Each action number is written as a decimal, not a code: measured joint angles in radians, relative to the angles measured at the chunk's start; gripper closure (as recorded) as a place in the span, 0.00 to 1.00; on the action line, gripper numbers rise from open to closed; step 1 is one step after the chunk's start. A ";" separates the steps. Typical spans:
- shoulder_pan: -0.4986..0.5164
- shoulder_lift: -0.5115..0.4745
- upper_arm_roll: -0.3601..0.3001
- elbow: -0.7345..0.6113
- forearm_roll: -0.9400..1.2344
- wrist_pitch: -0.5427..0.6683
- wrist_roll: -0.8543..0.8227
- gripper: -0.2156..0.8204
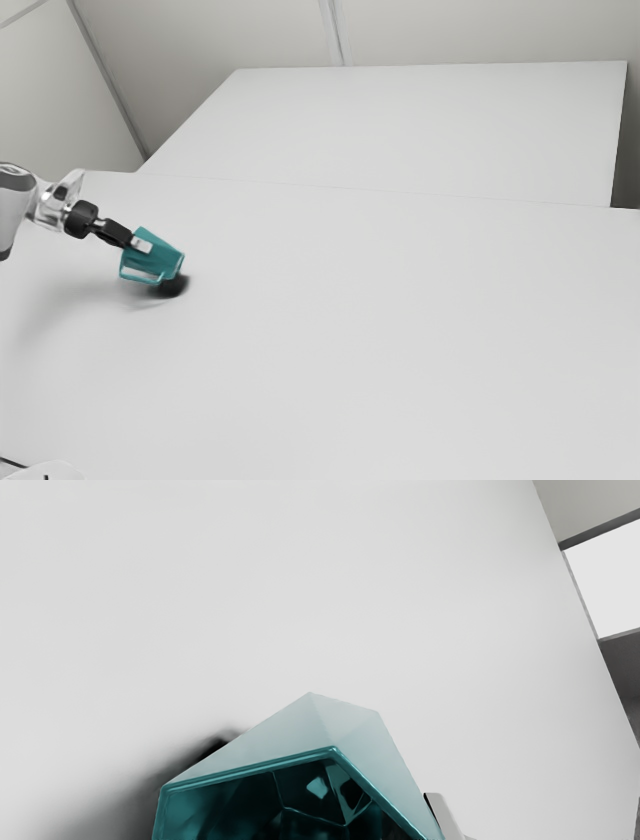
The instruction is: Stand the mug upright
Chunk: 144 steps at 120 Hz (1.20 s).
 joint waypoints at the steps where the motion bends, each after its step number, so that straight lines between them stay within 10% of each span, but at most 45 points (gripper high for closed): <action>1: -0.002 -0.010 -0.003 -0.008 0.002 0.005 0.000 0.95; 35: -0.029 -0.295 -0.217 -0.272 0.185 0.297 -0.035 0.96; 70: -0.031 -0.383 -0.445 -0.349 0.554 0.488 -0.291 0.97; 144: -0.031 -0.480 -0.584 -0.576 0.664 0.683 -0.809 0.97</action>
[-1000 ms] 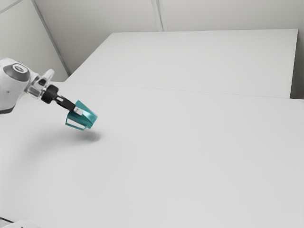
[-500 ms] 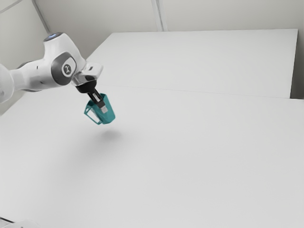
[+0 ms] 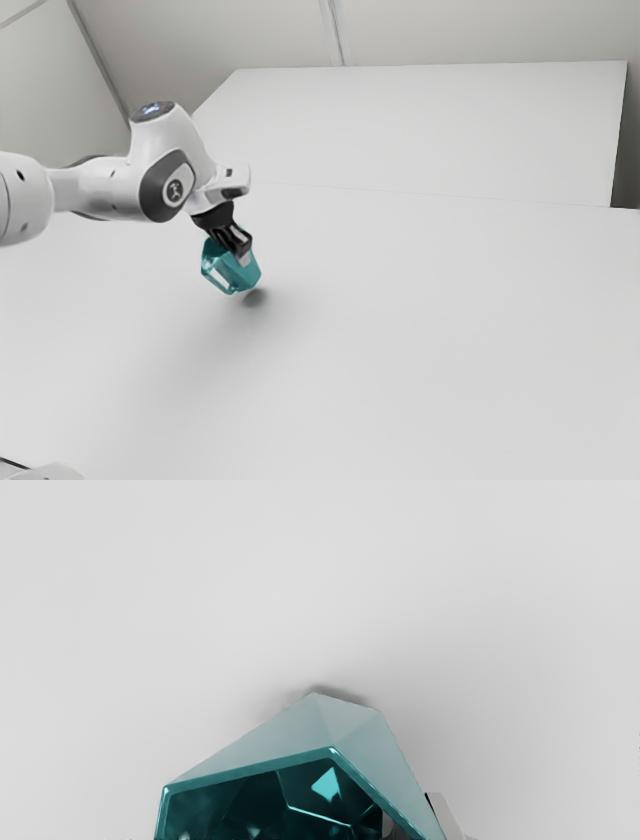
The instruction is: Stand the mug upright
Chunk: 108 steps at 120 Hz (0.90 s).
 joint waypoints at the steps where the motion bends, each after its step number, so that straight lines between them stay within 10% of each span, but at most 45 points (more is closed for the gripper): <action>1: 0.000 0.000 0.000 -0.003 0.000 0.001 -0.005 0.97; 86: -0.003 0.057 -0.012 -0.020 0.082 -0.055 -0.245 0.97; 108: -0.005 0.064 -0.011 -0.019 0.074 -0.076 -0.261 0.59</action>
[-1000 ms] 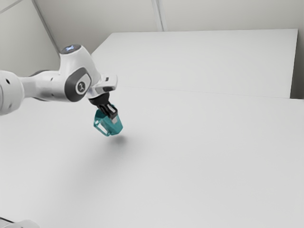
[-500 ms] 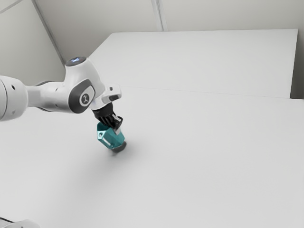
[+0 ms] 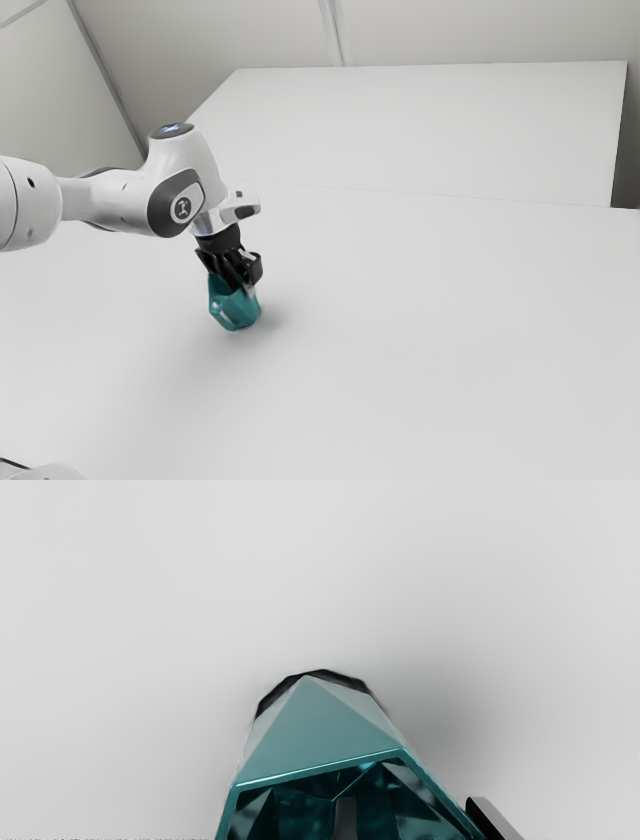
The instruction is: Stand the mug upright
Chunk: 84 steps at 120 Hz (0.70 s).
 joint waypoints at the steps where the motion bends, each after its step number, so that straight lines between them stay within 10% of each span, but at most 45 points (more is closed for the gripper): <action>1: 0.000 0.000 0.000 0.000 0.000 0.000 -0.001 0.57; 45: -0.004 -0.105 -0.021 0.025 -0.017 -0.049 -0.019 0.27; 84: -0.044 -0.115 -0.021 0.377 -0.085 -0.280 -0.002 0.22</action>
